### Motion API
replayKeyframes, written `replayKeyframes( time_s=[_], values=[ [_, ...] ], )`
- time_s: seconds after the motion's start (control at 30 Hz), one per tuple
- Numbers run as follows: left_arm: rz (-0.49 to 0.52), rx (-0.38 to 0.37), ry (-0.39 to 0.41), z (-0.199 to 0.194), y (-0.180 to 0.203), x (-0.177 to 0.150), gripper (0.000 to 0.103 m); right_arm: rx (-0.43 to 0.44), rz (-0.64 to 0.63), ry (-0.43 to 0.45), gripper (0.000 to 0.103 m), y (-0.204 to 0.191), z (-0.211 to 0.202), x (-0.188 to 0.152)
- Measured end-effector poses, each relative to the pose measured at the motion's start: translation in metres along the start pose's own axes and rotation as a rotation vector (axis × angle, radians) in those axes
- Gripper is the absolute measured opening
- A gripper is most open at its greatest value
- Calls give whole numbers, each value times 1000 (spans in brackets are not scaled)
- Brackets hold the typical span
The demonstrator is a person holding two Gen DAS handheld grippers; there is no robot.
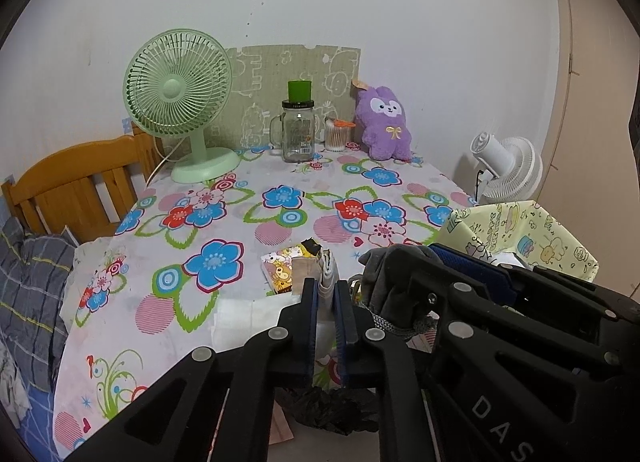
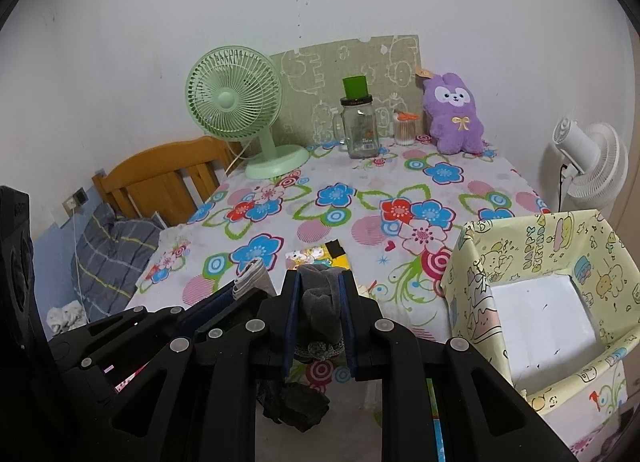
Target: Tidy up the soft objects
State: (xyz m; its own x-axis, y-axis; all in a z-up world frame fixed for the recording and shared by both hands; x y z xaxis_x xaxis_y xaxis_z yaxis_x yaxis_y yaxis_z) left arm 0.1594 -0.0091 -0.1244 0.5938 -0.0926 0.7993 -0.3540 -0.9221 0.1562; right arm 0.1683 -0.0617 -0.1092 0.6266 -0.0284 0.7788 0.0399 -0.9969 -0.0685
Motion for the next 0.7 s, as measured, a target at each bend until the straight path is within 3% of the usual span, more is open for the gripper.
replayKeyframes(
  time_s=[0.33, 0.7],
  values=[
    [0, 5, 6, -1, 1, 2, 2, 2, -2, 2, 22, 0, 1, -1],
    [14, 19, 44, -16, 13, 22, 2, 8, 1, 40, 22, 6, -19, 20]
  ],
)
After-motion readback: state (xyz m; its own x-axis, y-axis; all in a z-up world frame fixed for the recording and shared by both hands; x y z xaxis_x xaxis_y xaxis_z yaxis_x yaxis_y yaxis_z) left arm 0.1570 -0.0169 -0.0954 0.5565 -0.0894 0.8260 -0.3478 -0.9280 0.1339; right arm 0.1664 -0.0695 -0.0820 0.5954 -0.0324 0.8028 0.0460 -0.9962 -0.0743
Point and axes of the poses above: each gripper's, at about its wrist camera, not at the fingertips, and z roughly the way its jaws point, y to its right, x to its top, the point moved 10 cm from there along z, roughly the way its jaws point, and after that the axes turned 11 degrees about -x, right-handed, at the moved point
